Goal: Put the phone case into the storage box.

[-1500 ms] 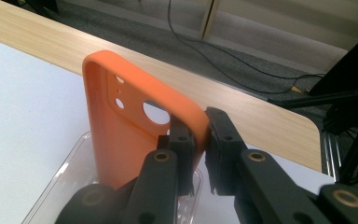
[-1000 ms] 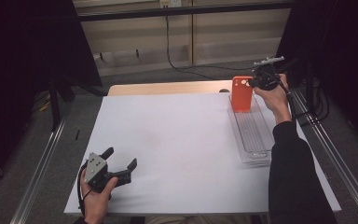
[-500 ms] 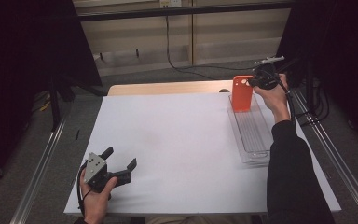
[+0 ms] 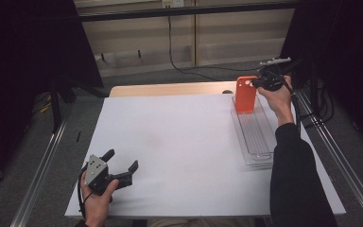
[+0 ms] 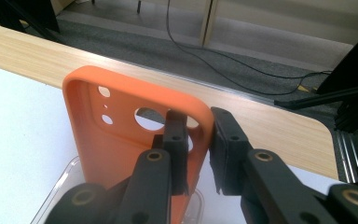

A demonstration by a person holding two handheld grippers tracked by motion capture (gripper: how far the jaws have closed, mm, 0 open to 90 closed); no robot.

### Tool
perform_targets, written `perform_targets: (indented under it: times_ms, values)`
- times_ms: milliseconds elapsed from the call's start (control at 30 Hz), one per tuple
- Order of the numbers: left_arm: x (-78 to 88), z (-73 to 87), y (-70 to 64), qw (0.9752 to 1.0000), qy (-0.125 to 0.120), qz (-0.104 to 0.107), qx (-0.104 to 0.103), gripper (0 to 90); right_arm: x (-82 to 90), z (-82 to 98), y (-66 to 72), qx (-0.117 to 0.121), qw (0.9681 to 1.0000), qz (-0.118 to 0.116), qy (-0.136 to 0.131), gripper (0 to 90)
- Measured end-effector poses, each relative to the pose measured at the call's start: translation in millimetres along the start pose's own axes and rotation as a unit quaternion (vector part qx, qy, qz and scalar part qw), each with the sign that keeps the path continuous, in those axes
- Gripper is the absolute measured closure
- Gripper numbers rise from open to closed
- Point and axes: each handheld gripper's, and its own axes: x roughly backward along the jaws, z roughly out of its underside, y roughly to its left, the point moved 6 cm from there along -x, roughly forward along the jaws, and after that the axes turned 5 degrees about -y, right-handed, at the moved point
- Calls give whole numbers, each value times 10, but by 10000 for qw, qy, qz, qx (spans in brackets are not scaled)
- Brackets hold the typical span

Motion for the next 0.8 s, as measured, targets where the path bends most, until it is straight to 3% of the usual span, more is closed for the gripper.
perform_targets:
  times_ms: [400,800]
  values:
    - [0,-1,3,10000,-10,-2,2,39,-7,3,12,-39,10000,10,0,715]
    - [3,-5,3,10000,-13,5,-4,39,31,-5,-10,-141,9999,39,-63,590]
